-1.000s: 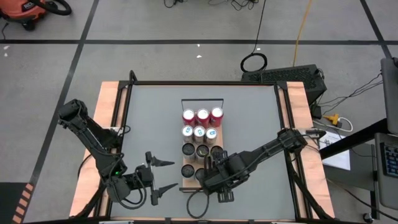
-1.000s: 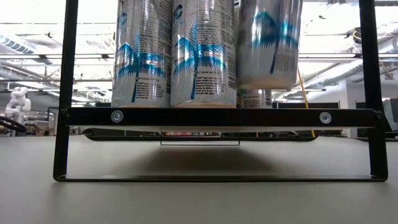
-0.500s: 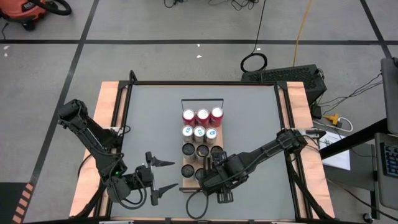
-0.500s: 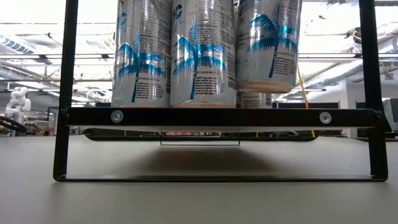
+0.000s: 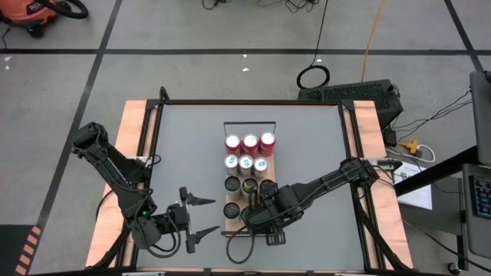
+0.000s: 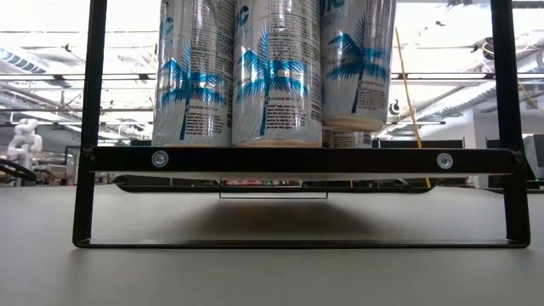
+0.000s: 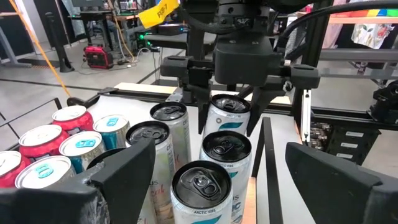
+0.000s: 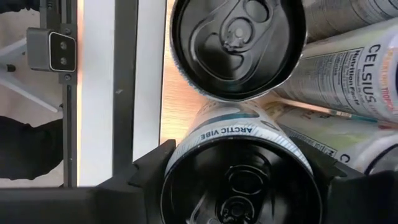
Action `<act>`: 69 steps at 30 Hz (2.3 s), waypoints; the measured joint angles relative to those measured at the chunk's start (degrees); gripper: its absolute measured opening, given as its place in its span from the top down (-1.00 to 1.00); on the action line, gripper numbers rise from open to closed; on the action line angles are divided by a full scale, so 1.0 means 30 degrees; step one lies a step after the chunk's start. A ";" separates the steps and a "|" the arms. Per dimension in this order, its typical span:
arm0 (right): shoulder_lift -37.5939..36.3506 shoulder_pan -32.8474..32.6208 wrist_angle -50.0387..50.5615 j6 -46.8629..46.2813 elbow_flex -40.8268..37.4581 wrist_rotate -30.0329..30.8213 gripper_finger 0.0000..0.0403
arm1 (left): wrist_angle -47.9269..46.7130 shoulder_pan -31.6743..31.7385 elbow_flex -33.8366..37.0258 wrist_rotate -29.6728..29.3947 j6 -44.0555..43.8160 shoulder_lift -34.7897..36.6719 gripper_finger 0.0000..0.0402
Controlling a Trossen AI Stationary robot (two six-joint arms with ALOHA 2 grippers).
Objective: Place canned beverage on shelf
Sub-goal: Put the white-blue soda can aligned with the other white-blue soda cans on the shelf
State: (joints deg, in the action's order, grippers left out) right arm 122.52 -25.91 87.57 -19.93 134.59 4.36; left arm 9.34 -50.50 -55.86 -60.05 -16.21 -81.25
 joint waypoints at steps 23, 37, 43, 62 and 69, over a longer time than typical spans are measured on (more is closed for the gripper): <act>-0.0024 0.0028 -0.1140 0.0885 -0.0848 -0.0516 -0.07 | -0.0007 0.0001 0.0000 0.0090 0.0007 0.0000 -0.80; -0.0024 0.0028 -0.1180 0.1160 -0.0848 -0.0509 -0.07 | -0.0015 0.0007 0.0000 0.0459 0.0000 0.0000 -0.80; -0.0016 0.0035 -0.1122 0.1242 -0.0848 -0.0538 -0.07 | -0.0010 0.0007 0.0000 0.0456 -0.0007 0.0000 -0.80; -0.0009 0.0290 -0.1114 0.1293 -0.0819 -0.0996 -0.24 | -0.0007 0.0007 0.0000 0.0452 -0.0142 0.0000 -0.80; -0.0325 0.0414 -0.0912 0.1025 -0.0819 -0.0997 -0.24 | -0.0391 0.0007 0.0000 0.0452 -0.0798 0.0000 -0.80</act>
State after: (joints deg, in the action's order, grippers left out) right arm 121.55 -24.67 84.83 -16.86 132.14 1.37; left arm 8.17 -50.48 -55.86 -58.70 -18.60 -81.25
